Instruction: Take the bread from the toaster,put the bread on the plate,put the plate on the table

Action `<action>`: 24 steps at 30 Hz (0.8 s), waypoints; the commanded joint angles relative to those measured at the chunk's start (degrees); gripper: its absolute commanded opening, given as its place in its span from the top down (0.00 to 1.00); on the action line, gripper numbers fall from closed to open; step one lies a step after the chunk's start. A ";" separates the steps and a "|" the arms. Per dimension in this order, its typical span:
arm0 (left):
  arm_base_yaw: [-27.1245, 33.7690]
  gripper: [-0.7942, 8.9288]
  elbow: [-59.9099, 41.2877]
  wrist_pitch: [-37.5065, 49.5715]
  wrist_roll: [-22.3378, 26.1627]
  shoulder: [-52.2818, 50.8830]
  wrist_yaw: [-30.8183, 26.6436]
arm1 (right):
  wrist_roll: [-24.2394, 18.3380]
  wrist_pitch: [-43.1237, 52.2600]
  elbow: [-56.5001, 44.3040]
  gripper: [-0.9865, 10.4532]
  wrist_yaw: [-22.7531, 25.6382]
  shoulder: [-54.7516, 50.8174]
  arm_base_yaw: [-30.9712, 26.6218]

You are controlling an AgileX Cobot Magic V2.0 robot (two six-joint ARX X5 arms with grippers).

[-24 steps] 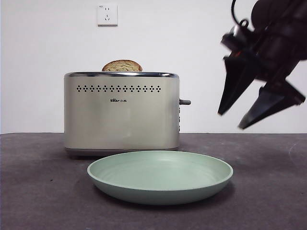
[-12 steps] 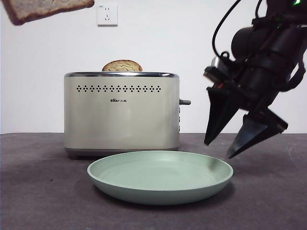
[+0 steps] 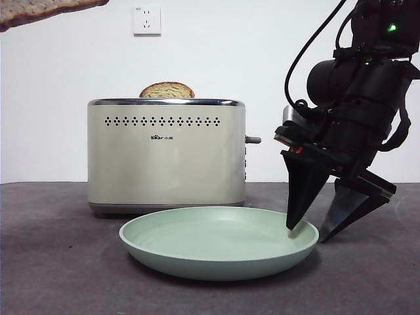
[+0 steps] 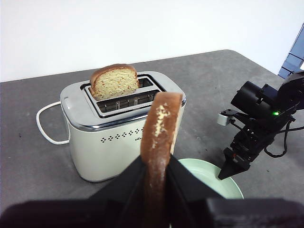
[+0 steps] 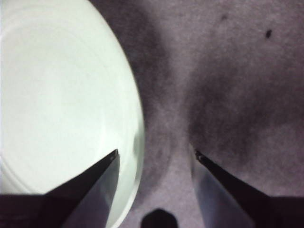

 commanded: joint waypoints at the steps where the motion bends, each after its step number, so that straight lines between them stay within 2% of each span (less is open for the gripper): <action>1: -0.15 0.93 -0.35 0.04 -0.61 -0.28 -0.26 | -0.02 0.50 0.09 0.79 0.02 0.50 0.37; 4: -0.15 0.93 -0.37 -0.59 -0.59 -0.28 -0.26 | -0.04 0.46 0.09 0.93 -0.09 0.50 0.76; 8: -0.15 0.93 -0.37 -1.01 -0.59 -0.28 -0.24 | 0.24 0.44 0.11 0.93 -0.13 0.48 1.14; 12: -0.15 0.93 -0.37 -0.96 -0.59 -0.24 0.79 | 2.40 0.31 0.13 0.93 -0.15 -0.31 1.29; 20: -0.15 0.93 -0.35 2.10 -0.61 6.19 10.54 | 5.01 -0.59 0.15 0.93 -0.15 -7.02 1.29; 24: -0.15 0.93 -0.35 5.33 -0.83 12.87 18.62 | 4.96 -2.49 0.15 0.93 -0.13 -11.67 1.29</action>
